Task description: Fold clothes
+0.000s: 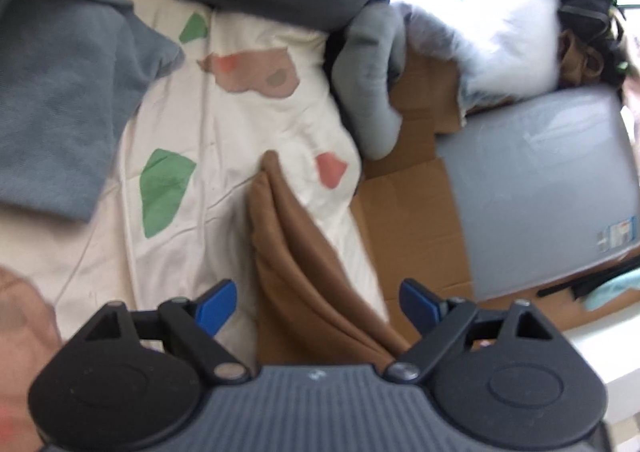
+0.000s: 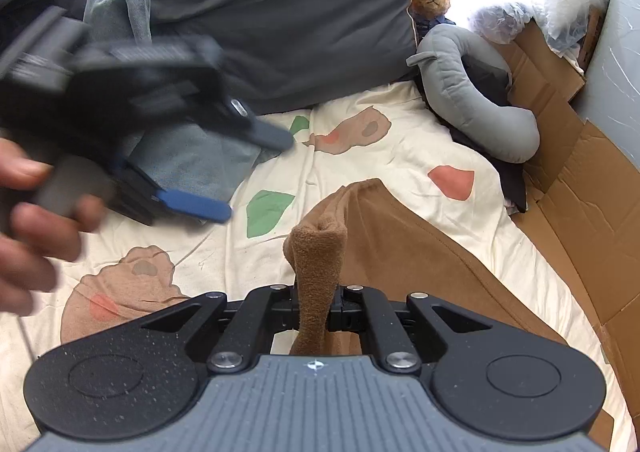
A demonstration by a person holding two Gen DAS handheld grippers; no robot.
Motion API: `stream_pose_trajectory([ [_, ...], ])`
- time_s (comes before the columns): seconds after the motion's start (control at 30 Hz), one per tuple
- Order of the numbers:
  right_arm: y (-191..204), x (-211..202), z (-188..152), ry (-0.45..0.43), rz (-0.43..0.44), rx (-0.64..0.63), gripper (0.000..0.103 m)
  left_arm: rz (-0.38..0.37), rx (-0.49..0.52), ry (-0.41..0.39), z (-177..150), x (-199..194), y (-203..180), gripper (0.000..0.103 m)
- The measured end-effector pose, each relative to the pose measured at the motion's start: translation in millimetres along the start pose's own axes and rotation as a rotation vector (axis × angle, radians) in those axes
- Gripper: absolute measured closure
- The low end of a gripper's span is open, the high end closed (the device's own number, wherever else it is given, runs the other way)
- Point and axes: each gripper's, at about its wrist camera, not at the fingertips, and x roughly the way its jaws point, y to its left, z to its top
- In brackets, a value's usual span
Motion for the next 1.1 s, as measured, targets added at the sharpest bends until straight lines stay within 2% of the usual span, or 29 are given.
stream_pose_trajectory([
  [0.27, 1.9, 5.4, 1.3, 0.018, -0.019, 0.018, 0.099, -0.011, 0.025, 0.05, 27.2, 38.5, 10.9, 0.007],
  [0.47, 8.4, 8.2, 11.1, 0.02, -0.012, 0.061, 0.098, 0.013, 0.051, 0.173, 35.7, 70.4, 16.6, 0.007],
  [0.7, 14.5, 8.3, 13.2, 0.024, -0.005, 0.058, 0.098, -0.014, -0.049, 0.364, 45.1, 109.9, 39.1, 0.007],
  [0.8, 12.7, 8.0, 12.4, 0.022, -0.003, 0.061, 0.098, -0.002, -0.037, 0.409, 48.0, 123.3, 41.6, 0.007],
  [0.97, 6.1, 7.6, 7.7, 0.018, 0.004, 0.081, 0.098, -0.002, 0.008, 0.424, 51.0, 135.9, 35.0, 0.008],
  [1.1, 3.1, 4.3, 4.6, 0.009, 0.008, 0.088, 0.098, 0.026, 0.002, 0.419, 54.1, 140.3, 35.3, 0.013],
])
